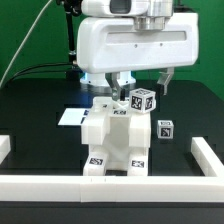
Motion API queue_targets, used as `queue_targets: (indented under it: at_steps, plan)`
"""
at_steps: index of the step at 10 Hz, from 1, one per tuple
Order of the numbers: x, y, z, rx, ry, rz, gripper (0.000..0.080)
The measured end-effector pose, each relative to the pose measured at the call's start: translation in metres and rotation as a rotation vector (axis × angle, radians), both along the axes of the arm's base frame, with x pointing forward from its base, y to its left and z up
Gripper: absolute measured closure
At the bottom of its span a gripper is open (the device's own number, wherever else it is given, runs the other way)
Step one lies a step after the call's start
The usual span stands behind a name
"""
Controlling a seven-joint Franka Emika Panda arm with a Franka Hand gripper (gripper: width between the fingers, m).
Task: Assemble chair
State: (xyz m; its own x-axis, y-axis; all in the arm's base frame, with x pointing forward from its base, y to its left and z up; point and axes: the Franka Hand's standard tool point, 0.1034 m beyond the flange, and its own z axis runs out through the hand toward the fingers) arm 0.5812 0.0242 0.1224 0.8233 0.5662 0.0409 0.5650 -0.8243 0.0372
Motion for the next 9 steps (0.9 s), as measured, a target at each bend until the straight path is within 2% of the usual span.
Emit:
queue_targets:
  at_steps: [2,3,4,5,9]
  plan:
    - [0.0002,0.0001,0.0000,0.002,0.000,-0.041,0.0177]
    - [0.0001,0.0001,-0.0003,0.003,0.001,-0.049,0.0357]
    - [0.0001,0.0004,-0.0004,0.007,0.000,-0.121,0.0357]
    - [0.0005,0.0005,0.0000,0.011,-0.002,-0.186,0.0517]
    - [0.0004,0.0009,-0.0001,0.026,-0.003,-0.451,0.0517]
